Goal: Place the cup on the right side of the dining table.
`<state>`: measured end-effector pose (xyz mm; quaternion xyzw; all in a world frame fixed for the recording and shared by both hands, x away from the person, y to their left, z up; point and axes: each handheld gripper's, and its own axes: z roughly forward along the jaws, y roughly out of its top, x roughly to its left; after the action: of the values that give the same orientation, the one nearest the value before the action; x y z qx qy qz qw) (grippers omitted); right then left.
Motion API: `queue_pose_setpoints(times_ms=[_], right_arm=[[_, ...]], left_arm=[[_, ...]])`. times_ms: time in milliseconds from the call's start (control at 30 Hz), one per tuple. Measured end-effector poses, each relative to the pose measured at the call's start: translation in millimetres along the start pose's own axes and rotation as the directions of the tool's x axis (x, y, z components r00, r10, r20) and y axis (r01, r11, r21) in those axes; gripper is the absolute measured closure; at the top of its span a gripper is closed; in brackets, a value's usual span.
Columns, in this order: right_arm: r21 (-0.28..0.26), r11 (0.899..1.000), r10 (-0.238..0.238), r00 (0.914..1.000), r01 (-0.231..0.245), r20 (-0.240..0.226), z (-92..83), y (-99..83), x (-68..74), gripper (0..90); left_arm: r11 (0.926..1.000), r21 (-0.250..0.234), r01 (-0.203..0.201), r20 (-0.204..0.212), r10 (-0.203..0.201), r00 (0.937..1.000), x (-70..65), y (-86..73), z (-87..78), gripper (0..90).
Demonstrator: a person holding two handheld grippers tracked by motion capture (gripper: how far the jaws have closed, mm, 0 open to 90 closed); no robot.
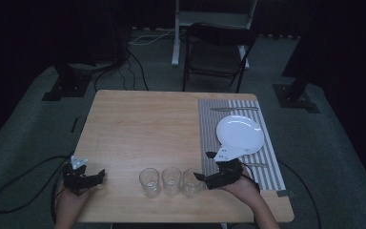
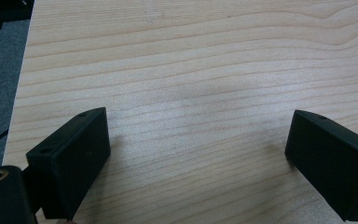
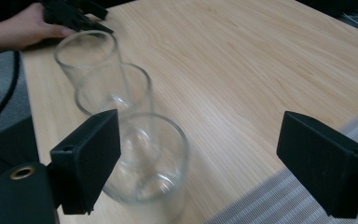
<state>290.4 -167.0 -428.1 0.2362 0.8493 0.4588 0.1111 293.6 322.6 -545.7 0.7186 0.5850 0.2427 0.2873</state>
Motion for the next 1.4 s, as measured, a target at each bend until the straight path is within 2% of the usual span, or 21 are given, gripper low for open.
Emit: queue_pose_setpoints(times_ms=[300,500,667,700,867,1067,1167,1233,1300,1400], right_arm=[[0.010,0.999,-0.048,0.9964,0.049,-0.069,22.9,19.1,15.9,13.2],[0.047,0.996,-0.068,0.9910,0.074,-0.115,37.6,25.3,25.1,13.2],[0.075,0.993,-0.076,0.9884,0.086,-0.132,47.2,27.2,30.1,13.2],[0.105,0.989,-0.088,0.9861,0.103,-0.141,54.1,27.7,33.1,13.2],[0.131,0.984,-0.101,0.9836,0.121,-0.149,60.3,28.4,36.4,13.2],[0.182,0.972,-0.126,0.9814,0.151,-0.145,68.4,31.2,40.5,13.2],[0.217,0.961,-0.146,0.9798,0.173,-0.137,73.0,33.1,43.2,14.8],[0.224,0.961,-0.132,0.9803,0.163,-0.147,75.9,33.9,42.0,15.7],[0.246,0.954,-0.143,0.9802,0.174,-0.137,78.6,34.5,42.4,15.7],[0.258,0.945,-0.168,0.9749,0.201,-0.146,80.2,36.3,45.0,19.1]], left_arm=[[1.0000,0.000,0.000,0.000,0.000,1.0000,0.0,0.0,0.0,6.9],[1.0000,0.000,0.000,0.000,0.000,1.0000,0.0,0.0,0.0,7.0],[1.0000,0.000,0.000,0.000,0.000,1.0000,0.0,0.0,0.0,6.9],[1.0000,0.000,0.000,0.000,0.000,1.0000,0.0,0.0,0.0,6.9],[1.0000,0.000,0.000,0.000,0.000,1.0000,0.0,0.0,0.0,6.9],[1.0000,0.000,0.000,0.000,0.000,1.0000,0.0,0.0,0.0,7.0],[1.0000,0.000,0.000,0.000,0.000,1.0000,0.0,0.0,0.0,6.9],[1.0000,0.000,0.000,0.000,0.000,1.0000,0.0,0.0,0.0,6.9],[1.0000,0.000,0.000,0.000,0.000,1.0000,0.0,0.0,0.0,7.0],[1.0000,0.000,0.000,0.000,0.000,1.0000,0.0,0.0,0.0,6.9]])
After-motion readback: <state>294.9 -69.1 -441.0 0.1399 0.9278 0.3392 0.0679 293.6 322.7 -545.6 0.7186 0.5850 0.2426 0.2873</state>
